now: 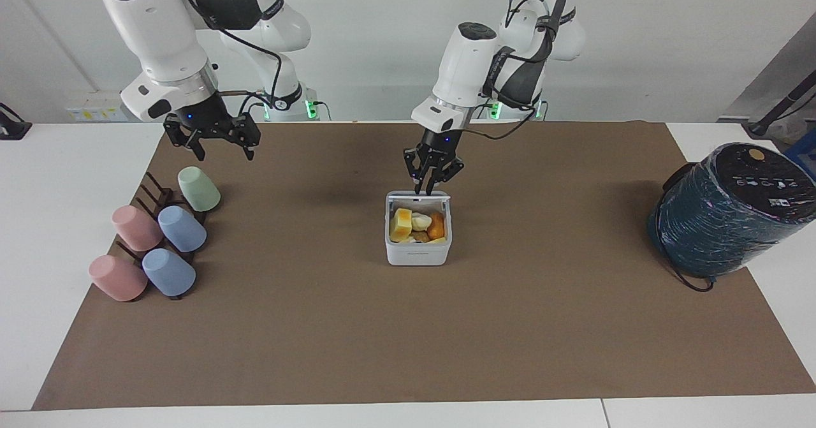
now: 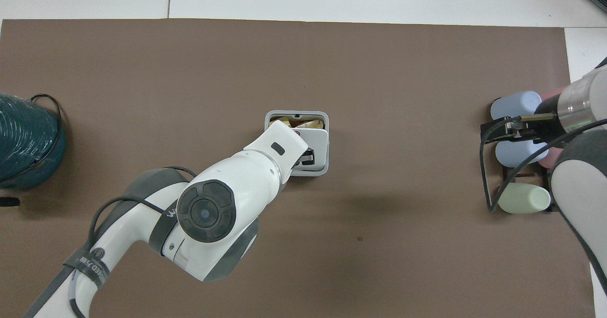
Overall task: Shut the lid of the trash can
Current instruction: 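Push the lid down over the trash can with the left gripper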
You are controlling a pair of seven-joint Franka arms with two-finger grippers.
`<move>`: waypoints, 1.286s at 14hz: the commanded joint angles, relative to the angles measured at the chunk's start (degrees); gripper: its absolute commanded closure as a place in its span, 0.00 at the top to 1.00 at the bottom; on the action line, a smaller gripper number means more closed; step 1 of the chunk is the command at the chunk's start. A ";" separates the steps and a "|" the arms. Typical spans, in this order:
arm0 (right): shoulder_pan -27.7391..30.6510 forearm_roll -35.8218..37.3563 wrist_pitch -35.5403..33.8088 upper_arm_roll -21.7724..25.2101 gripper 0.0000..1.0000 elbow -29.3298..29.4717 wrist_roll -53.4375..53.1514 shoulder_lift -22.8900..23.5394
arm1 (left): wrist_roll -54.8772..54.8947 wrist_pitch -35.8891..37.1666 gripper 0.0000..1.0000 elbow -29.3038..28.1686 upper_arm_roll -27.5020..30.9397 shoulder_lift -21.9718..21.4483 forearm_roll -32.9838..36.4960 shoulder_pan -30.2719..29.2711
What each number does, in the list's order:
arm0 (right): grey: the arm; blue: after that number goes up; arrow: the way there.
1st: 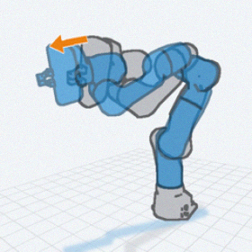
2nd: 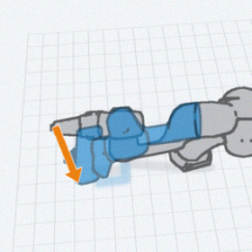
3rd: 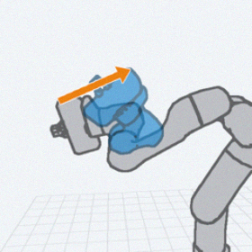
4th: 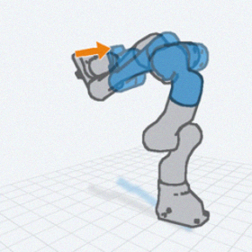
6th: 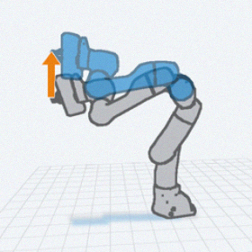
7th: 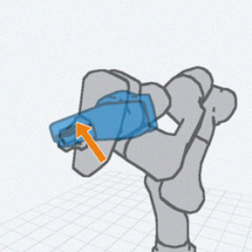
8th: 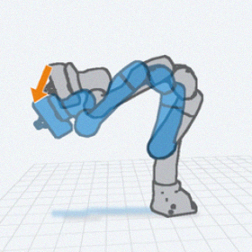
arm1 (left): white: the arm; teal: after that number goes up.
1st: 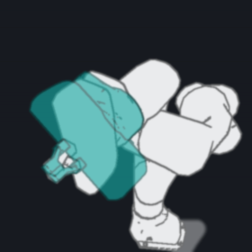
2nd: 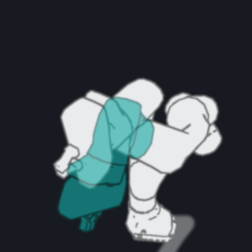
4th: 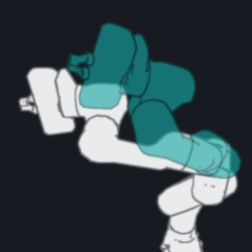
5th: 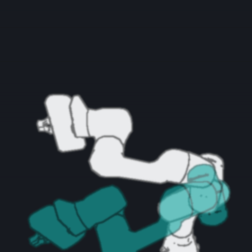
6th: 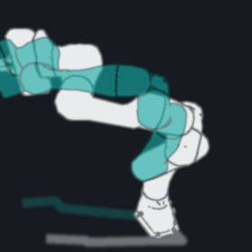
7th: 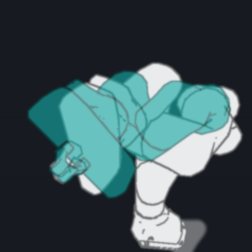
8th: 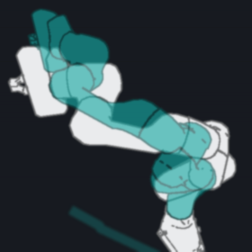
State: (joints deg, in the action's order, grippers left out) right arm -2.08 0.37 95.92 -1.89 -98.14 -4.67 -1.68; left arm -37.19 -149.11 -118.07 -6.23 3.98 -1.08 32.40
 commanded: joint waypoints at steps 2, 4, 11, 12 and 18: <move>0.85 -0.10 -0.12 -0.48 1.00 -0.74 1.50 -0.70 | 0.37 -1.98 0.17 1.52 -0.18 2.17 -0.68 -1.98; 0.85 -0.10 -0.12 -0.48 1.00 -0.74 1.50 -0.70 | 0.46 -2.33 0.17 1.61 -0.10 3.83 -0.68 -1.81; 0.76 -0.10 -0.12 -0.48 1.00 -0.74 1.42 -0.78 | 0.63 -6.38 0.18 2.58 -0.10 10.08 -0.59 -1.02; 0.76 -0.10 -0.12 -0.48 1.00 -0.74 1.50 -0.70 | 0.46 -6.02 0.18 2.58 -0.10 10.08 -0.59 -1.02; 0.76 -0.10 -0.12 -0.48 1.00 -0.74 1.50 -0.70 | 0.54 13.45 0.19 13.80 -0.10 10.00 -0.50 -1.11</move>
State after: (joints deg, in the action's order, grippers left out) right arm -2.08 0.37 95.92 -1.89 -98.14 -4.67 -1.68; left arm -37.16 -143.16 -110.42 -6.45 12.10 -1.08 31.05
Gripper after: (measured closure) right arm 0.000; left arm 0.811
